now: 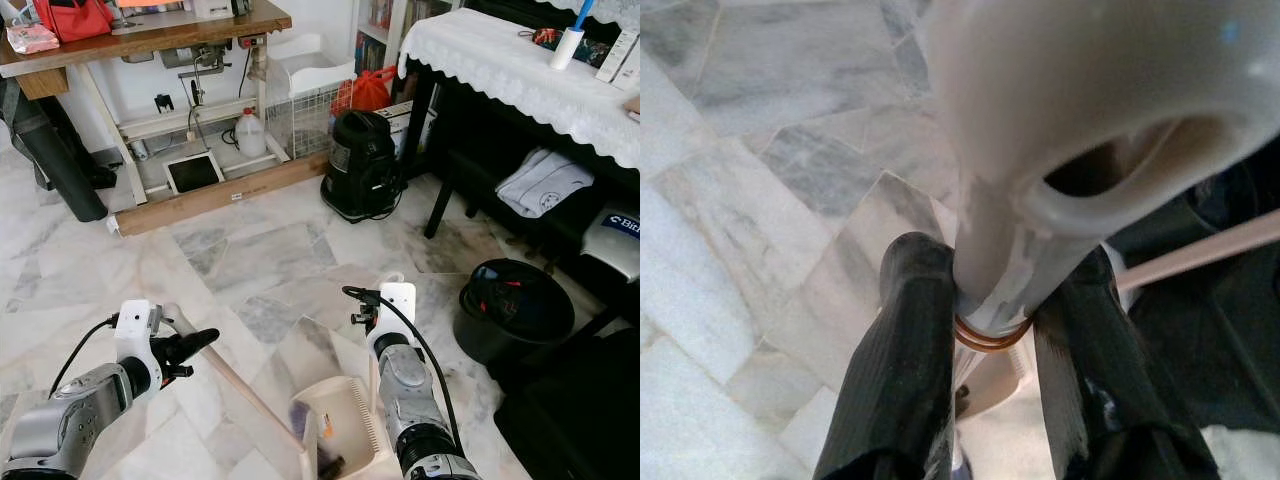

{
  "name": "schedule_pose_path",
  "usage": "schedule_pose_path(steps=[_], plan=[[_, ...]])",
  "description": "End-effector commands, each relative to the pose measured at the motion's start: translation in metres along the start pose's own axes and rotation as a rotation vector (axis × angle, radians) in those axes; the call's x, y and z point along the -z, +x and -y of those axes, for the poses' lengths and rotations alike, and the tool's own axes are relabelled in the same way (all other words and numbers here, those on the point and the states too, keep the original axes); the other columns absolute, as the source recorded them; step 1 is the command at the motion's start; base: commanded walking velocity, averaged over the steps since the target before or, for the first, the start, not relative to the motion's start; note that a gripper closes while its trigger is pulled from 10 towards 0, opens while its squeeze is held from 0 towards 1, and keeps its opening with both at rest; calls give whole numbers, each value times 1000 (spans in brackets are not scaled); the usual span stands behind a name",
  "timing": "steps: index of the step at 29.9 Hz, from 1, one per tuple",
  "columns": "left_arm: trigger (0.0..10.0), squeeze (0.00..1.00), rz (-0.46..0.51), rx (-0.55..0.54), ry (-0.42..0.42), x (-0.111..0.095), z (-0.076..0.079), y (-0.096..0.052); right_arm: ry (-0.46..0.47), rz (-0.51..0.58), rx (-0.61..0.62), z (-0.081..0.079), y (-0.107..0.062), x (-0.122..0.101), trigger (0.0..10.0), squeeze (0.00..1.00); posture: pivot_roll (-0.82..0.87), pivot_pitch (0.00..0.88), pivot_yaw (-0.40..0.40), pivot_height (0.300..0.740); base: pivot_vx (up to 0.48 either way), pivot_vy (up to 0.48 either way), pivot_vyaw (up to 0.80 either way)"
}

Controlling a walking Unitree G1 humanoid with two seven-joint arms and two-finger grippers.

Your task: Sweep floor

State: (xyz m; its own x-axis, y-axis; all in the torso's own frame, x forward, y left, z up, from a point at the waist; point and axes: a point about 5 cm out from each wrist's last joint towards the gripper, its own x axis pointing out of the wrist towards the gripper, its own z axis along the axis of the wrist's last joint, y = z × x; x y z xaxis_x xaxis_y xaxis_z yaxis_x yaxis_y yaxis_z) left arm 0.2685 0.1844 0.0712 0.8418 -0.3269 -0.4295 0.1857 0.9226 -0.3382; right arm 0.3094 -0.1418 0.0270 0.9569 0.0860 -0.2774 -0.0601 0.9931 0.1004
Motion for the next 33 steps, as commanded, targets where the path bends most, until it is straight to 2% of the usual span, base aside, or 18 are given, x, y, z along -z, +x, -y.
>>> schedule_pose_path(steps=[1,5,6,7,8,10,12,17,19,21,26,33], plan=[[10000,0,69,9,-50,-11,5,3,130,-201,-55,-20,-13,43,10000,0,52,89,24,740,0,0,0],[10000,0,210,-76,-23,-30,-1,3,128,-201,-55,-20,-13,43,10000,0,53,89,25,740,0,0,0],[10000,0,246,-96,-21,-35,-3,1,128,-202,-55,-20,-13,43,10000,0,52,89,25,740,0,0,0],[10000,0,327,-135,-21,-46,-8,-4,128,-202,-55,-20,-14,43,10000,0,52,89,25,740,0,0,0],[10000,0,350,-149,-15,-49,-9,-5,129,-202,-56,-20,-14,43,10000,0,52,89,25,740,0,0,0],[10000,0,420,-197,61,-59,-11,-11,127,-203,-57,-20,-14,44,10000,0,56,86,25,740,0,0,0],[10000,0,432,-205,73,-61,-11,-12,127,-204,-57,-20,-14,44,10000,0,59,82,25,740,0,0,0],[10000,0,423,-214,284,-56,-6,-12,116,-201,-63,-21,-15,45,10000,0,55,71,29,740,0,0,0],[10000,0,428,-216,367,-51,-5,-10,99,-158,-41,-17,-14,40,10000,0,55,69,29,740,0,0,0],[10000,0,439,-213,357,-45,-5,-8,85,-115,-27,-14,-13,35,10000,0,51,63,30,740,0,0,0],[10000,0,439,-231,271,-36,-9,-4,36,-60,8,-7,-11,26,10000,0,39,51,31,740,0,0,0],[10000,0,431,-210,278,-30,-7,-1,38,-69,18,-4,-12,28,10000,0,40,37,28,740,0,0,0]])
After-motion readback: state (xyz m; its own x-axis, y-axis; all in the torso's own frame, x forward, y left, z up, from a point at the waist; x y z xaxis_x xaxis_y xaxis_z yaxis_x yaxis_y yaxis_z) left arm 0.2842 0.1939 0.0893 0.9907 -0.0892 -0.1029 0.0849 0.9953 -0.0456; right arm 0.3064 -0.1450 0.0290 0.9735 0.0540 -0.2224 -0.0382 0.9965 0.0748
